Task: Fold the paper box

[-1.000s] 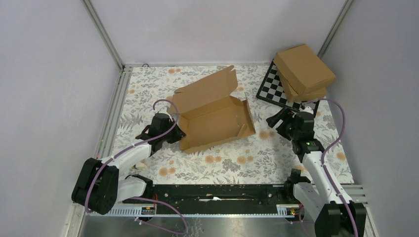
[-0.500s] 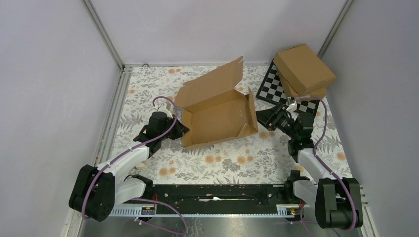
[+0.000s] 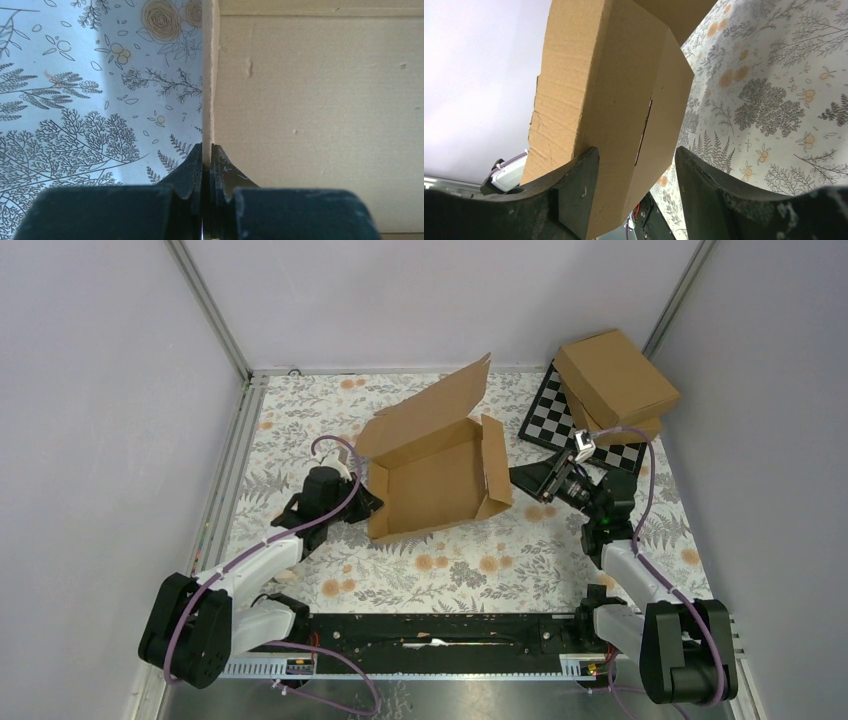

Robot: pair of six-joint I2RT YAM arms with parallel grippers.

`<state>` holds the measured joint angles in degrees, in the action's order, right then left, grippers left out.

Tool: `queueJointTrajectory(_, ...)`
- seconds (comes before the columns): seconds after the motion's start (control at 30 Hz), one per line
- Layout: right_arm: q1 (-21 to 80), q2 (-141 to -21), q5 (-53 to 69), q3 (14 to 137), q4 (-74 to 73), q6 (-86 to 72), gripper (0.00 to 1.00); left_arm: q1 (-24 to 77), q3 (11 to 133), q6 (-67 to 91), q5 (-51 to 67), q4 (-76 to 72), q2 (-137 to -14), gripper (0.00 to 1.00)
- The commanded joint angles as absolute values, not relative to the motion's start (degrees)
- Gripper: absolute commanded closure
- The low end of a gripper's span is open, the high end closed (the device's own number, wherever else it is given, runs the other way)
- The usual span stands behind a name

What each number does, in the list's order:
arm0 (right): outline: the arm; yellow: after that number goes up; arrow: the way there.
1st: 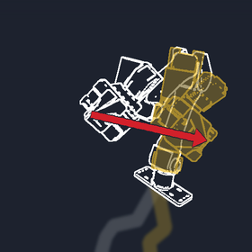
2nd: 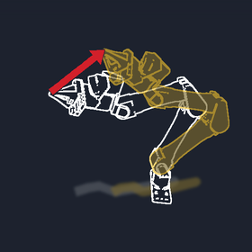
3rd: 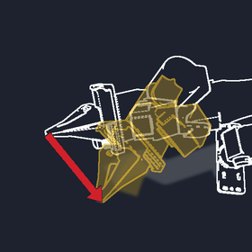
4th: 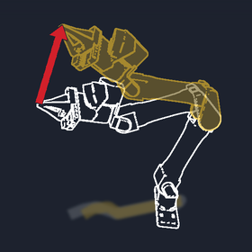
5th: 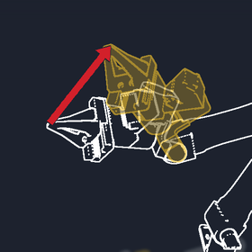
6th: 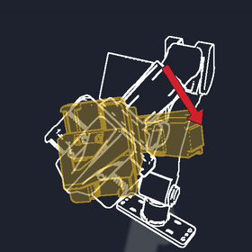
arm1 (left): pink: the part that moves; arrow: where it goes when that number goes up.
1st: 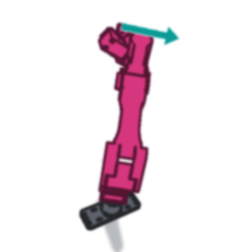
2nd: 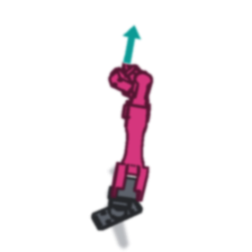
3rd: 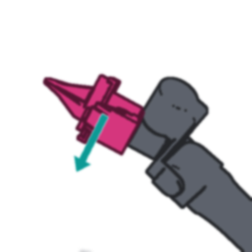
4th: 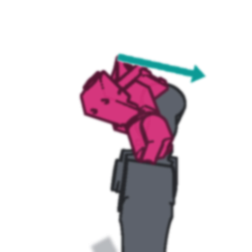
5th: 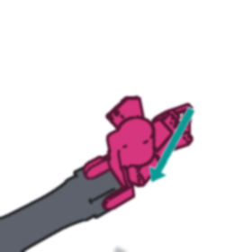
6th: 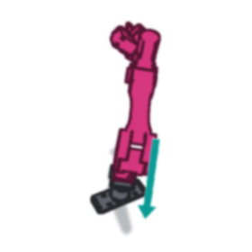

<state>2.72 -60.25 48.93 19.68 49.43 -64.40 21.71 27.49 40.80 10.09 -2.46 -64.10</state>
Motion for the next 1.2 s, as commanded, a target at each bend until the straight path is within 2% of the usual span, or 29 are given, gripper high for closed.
queueJointTrajectory(0.0, 5.69, -60.23, 51.07, 23.32, 52.74, -63.32, 0.36, 24.5, 30.7, 38.98, 5.9, -3.03, -63.0, 1.0)
queueJointTrajectory(0.33, 11.32, -59.07, 45.26, 28.87, 33.41, -50.72, 0.4, 27.51, 33.36, 37.73, -4.17, 4.57, -61.33, 1.0)
queueJointTrajectory(0.47, 12.05, -61.55, 44.59, 31.13, 26.08, -46.28, 0.41, 27.6, 33.25, 37.94, -4.68, 4.99, -60.75, 1.0)
queueJointTrajectory(0.77, 16.39, -67.21, 42.98, 33.68, 19.65, -41.66, 0.44, 27.77, 33.45, 37.6, -5.23, 5.76, -61.21, 1.0)
queueJointTrajectory(0.97, 22.13, -70.12, 34.23, 39.18, 7.38, -33.25, 0.41, 29.27, 35.59, 37.0, -9.33, 9.88, -62.62, 1.0)
queueJointTrajectory(1.17, 27.74, -78.05, 24.51, 44.68, -1.44, -27.66, 0.41, 30.96, 35.98, 37.42, -11.12, 9.9, -64.83, 1.0)
